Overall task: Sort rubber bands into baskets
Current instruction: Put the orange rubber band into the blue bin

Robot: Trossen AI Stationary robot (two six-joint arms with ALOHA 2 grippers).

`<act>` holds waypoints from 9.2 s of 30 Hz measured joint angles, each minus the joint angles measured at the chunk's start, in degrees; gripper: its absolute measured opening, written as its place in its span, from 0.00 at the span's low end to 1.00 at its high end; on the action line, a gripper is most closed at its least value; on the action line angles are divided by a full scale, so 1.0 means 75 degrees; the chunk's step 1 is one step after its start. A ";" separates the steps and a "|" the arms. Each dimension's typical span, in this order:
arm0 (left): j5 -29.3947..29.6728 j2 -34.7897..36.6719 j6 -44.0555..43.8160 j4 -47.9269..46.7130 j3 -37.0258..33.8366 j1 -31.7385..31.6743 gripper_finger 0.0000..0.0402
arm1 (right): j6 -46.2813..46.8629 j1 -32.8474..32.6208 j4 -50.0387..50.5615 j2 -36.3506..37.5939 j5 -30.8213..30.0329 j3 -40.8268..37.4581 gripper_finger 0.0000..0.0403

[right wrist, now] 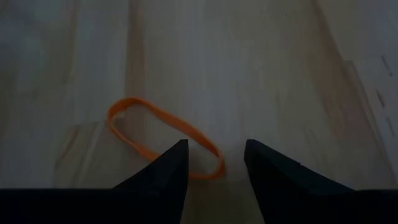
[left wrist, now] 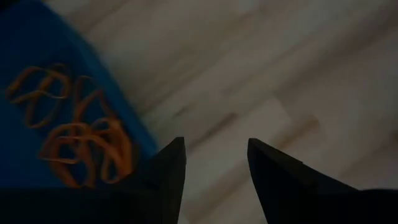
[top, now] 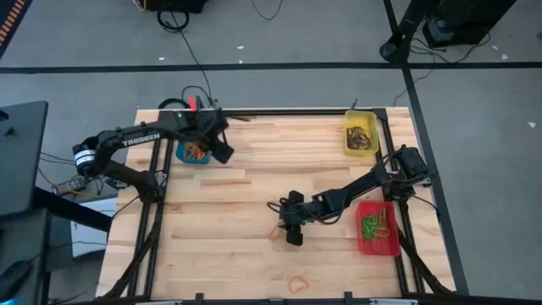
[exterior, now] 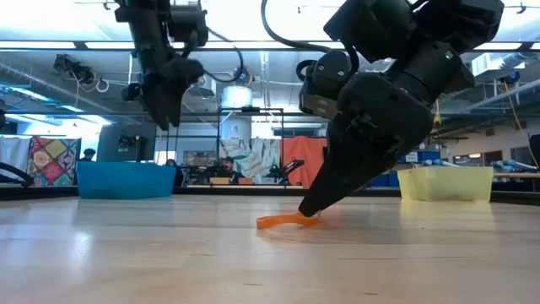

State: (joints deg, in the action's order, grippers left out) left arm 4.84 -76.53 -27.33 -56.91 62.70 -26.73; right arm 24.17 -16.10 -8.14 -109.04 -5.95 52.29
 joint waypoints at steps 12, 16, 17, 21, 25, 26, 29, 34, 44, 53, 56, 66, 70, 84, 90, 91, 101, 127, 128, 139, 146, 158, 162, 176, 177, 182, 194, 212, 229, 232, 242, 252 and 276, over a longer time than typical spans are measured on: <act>-0.0016 0.0024 -0.0648 0.1350 0.0000 0.2308 0.44 | -0.0866 0.0022 0.0321 0.0320 0.0511 -0.0032 0.03; -0.1144 0.0011 -0.0695 0.2367 -0.0002 0.2720 0.44 | -0.0567 0.0070 0.0259 0.1010 0.0048 -0.0029 0.02; -0.1508 -0.0021 -0.0826 0.2764 -0.0015 0.2796 0.44 | -0.0592 0.0076 0.0275 0.1206 -0.0307 -0.0029 0.02; -0.2219 -0.0139 -0.1437 0.4055 -0.0175 0.3045 0.44 | -0.0739 -0.0012 0.0367 0.2056 -0.1849 -0.0029 0.01; -0.2337 -0.0173 -0.1653 0.5021 -0.0293 0.3196 0.44 | -0.1143 -0.0007 0.0511 0.2650 -0.2765 -0.0020 0.01; -0.2335 -0.0193 -0.1793 0.5229 -0.0319 0.3220 0.44 | -0.1226 0.0031 0.0546 0.2752 -0.2856 -0.0020 0.01; -0.2331 -0.0234 -0.2408 0.5838 -0.0499 0.3227 0.44 | -0.1517 0.0142 0.0638 0.2951 -0.2882 -0.0020 0.01; -0.2337 -0.0498 -0.2922 0.6406 -0.0745 0.3239 0.48 | -0.2052 0.0182 0.0402 0.3078 -0.3489 -0.0020 0.01; -0.2337 -0.0924 -0.3355 0.7549 -0.0922 0.3239 0.56 | -0.2326 0.0268 -0.0147 0.3081 -0.3613 -0.0020 0.01; -0.2233 -0.1033 -0.2355 0.7709 -0.0920 0.3424 0.32 | -0.2330 0.0265 -0.0416 0.3081 -0.3795 -0.0020 0.01; -0.2231 -0.1034 -0.1992 0.7685 -0.0921 0.3422 0.12 | -0.2239 0.0265 -0.0416 0.3081 -0.3779 -0.0020 0.02; -0.2360 -0.0797 -0.0917 0.6231 -0.0924 0.3151 0.01 | -0.0673 0.0280 0.0002 0.3081 -0.3659 -0.0020 0.26; -0.1775 -0.0218 -0.0172 0.4530 -0.0921 0.2751 0.01 | 0.0747 0.0329 0.0370 0.3078 -0.3089 -0.0020 0.38; 0.0153 0.1184 0.0790 0.0389 -0.0914 -0.0764 0.01 | 0.2468 -0.0169 0.0199 0.1087 -0.0586 -0.0043 0.45; 0.1038 0.1154 0.0850 -0.0029 -0.1090 -0.1845 0.05 | 0.2712 -0.0511 0.0291 0.1112 -0.0748 -0.0041 0.45; 0.1066 0.1154 0.0858 -0.0004 -0.1151 -0.1949 0.06 | 0.2673 -0.0526 0.0294 0.1135 -0.0751 -0.0041 0.45; 0.0594 0.1146 0.0858 0.0630 -0.2063 -0.2538 0.42 | 0.1563 -0.0656 0.0350 0.1021 0.0702 -0.0038 0.56; 0.0435 0.2776 -0.0986 0.2178 -0.1766 0.2524 0.46 | -0.2376 -0.2007 0.0315 0.0715 0.1920 0.0119 0.62; 0.0453 0.2772 -0.0986 0.2322 -0.1766 0.2731 0.46 | -0.2522 -0.2068 0.0257 0.0674 0.1933 0.0201 0.62; 0.0466 0.2240 -0.2237 0.2839 -0.1775 0.4087 0.46 | -0.2700 -0.2559 -0.0188 -0.0864 0.1921 0.1211 0.61; 0.0493 0.1828 -0.2949 0.2941 -0.1775 0.4864 0.46 | -0.3195 -0.2623 0.0348 -0.0931 0.1938 0.1283 0.45; 0.0632 0.0976 -0.3227 0.5346 -0.1775 0.6446 0.46 | -0.2468 -0.2541 0.0917 -0.0760 0.0532 0.1256 0.02; 0.0726 0.0489 -0.3227 0.6817 -0.1775 0.6867 0.46 | -0.2852 -0.2451 0.0755 -0.0480 -0.1085 0.1202 0.02; 0.0953 -0.1366 -0.3771 0.9620 -0.1775 0.7438 0.46 | -0.4089 -0.1804 0.0867 0.0909 -0.3089 0.1650 0.01; 0.0961 -0.1468 -0.3787 0.9741 -0.1775 0.7438 0.46 | -0.4207 -0.1735 0.0874 0.0957 -0.3100 0.1684 0.01; 0.1233 -0.1852 -0.3801 1.0249 -0.1775 0.7429 0.46 | -0.4686 -0.1498 0.0965 0.1128 -0.3330 0.1997 0.01; 0.2726 -0.1946 -0.4021 0.9736 -0.1775 0.7375 0.45 | -0.4709 -0.1621 0.1499 0.1111 -0.3480 0.2151 0.01; 0.2772 -0.1946 -0.4218 0.8578 -0.1772 0.6961 0.41 | -0.4649 -0.1448 0.2125 0.1111 -0.4183 0.2154 0.01; 0.2457 -0.1939 -0.2254 0.9361 -0.1773 0.6610 0.26 | -0.4705 -0.1224 0.2084 0.1111 -0.3827 0.2154 0.01; 0.2263 -0.1938 -0.1635 0.9396 -0.1772 0.6610 0.08 | -0.4707 -0.1184 0.2087 0.1111 -0.3797 0.2154 0.01; 0.2203 -0.1747 -0.1429 0.8940 -0.1769 0.6565 0.01 | -0.4714 -0.1111 0.2063 0.1111 -0.3772 0.2154 0.03; 0.2197 -0.0349 -0.1573 0.6422 -0.1766 0.5964 0.00 | -0.2330 -0.0334 0.1799 0.1111 -0.3065 0.2154 0.16; 0.5210 0.5027 -0.4763 -0.1298 -0.3037 0.4150 0.00 | -0.0968 0.2893 -0.0263 0.1140 -0.0777 0.2154 0.53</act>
State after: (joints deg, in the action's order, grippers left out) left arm 43.92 -38.83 -63.05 -66.64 39.92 4.40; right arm 16.91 5.60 -10.12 -100.49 -11.78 68.45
